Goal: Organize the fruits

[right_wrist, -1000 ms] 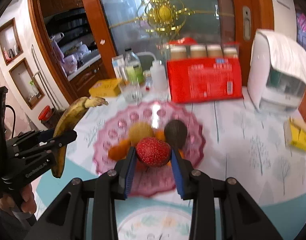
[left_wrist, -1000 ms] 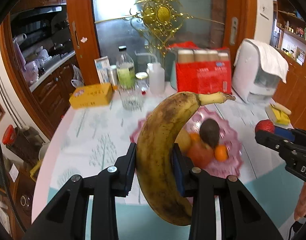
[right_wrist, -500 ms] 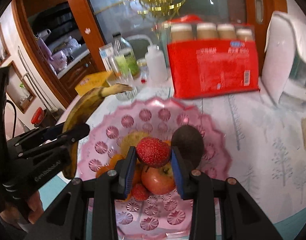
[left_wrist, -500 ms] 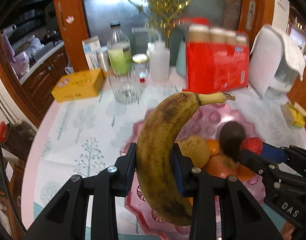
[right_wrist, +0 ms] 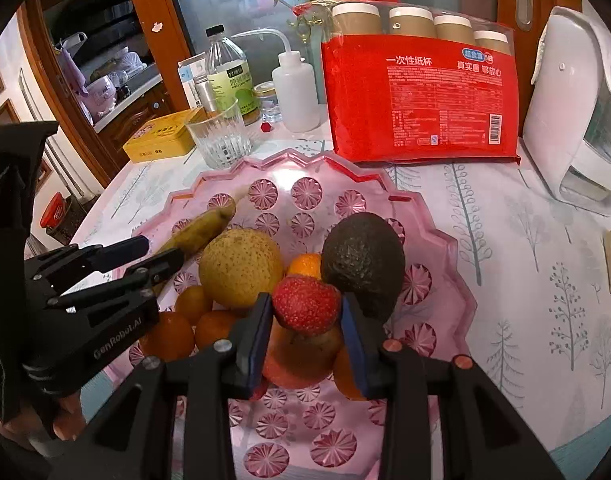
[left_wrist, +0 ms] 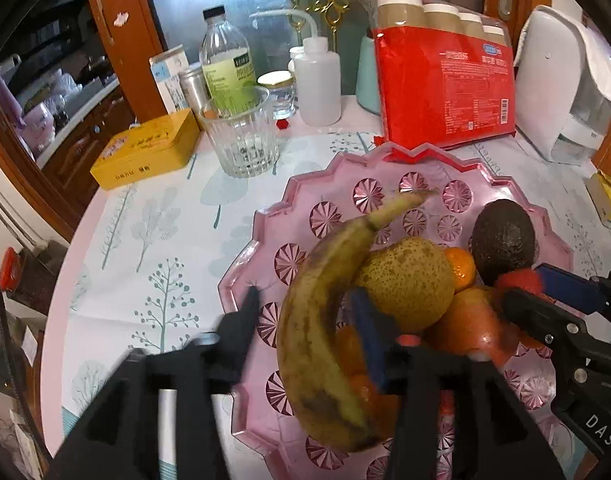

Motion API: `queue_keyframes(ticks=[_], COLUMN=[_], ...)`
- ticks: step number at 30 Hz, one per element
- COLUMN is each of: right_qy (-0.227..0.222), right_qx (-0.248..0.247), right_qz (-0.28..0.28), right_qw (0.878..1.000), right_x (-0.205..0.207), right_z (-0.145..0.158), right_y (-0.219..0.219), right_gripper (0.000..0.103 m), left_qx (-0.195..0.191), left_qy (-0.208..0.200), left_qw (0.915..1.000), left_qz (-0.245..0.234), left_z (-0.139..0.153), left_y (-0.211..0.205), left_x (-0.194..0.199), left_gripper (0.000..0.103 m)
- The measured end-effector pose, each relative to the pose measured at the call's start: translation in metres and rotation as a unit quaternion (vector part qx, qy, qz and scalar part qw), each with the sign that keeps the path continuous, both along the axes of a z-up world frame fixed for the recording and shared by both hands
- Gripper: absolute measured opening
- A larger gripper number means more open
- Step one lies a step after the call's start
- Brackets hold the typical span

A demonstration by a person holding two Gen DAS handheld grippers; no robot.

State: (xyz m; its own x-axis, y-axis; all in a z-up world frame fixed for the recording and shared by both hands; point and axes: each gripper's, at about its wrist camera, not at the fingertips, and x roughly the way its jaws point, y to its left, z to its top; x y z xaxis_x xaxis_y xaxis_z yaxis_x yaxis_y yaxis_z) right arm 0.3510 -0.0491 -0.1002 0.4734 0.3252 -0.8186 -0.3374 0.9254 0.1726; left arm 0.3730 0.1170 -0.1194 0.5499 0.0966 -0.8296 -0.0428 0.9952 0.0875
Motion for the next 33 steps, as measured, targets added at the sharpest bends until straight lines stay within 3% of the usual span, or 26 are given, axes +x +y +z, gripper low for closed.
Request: queue_keyframes(ticks=[2, 4, 17, 22, 25, 33], right_qy=[-0.005, -0.015, -0.053, -0.057, -0.058, -0.039], right_qx=[0.008, 0.009, 0.009, 0.007, 0.004, 0.001], right_qz=[-0.005, -0.012, -0.02, -0.026, -0.033, -0.035], right_qw=[1.0, 1.0, 0.998, 0.998, 0.998, 0.999], right_x=[-0.001, -0.003, -0.029, -0.045, -0.056, -0.103], right_z=[0.004, 0.01, 0.052, 0.061, 0.064, 0.063], right_y=[-0.001, -0.004, -0.018, -0.027, -0.034, -0.052], right_gripper=[0.046, 0.051, 0.051, 0.053, 0.057, 0.059], left_qx=[0.003, 0.005, -0.004, -0.031, -0.049, -0.052], left_qy=[-0.011, -0.017, -0.028, -0.02, -0.018, -0.024], left_qw=[0.9999, 0.9998, 0.9996, 0.9993, 0.9986, 0.9982], left_qz=[0.0, -0.003, -0.002, 0.006, 0.009, 0.014], left_z=[0.006, 0.014, 0.06, 0.07, 0.074, 0.083], left_y=[-0.002, -0.005, -0.02, -0.018, -0.018, -0.032], left_x=[-0.005, -0.009, -0.049, -0.071, -0.087, -0.142], left_gripper=[0.072, 0.073, 0.086, 0.092, 0.102, 0.102])
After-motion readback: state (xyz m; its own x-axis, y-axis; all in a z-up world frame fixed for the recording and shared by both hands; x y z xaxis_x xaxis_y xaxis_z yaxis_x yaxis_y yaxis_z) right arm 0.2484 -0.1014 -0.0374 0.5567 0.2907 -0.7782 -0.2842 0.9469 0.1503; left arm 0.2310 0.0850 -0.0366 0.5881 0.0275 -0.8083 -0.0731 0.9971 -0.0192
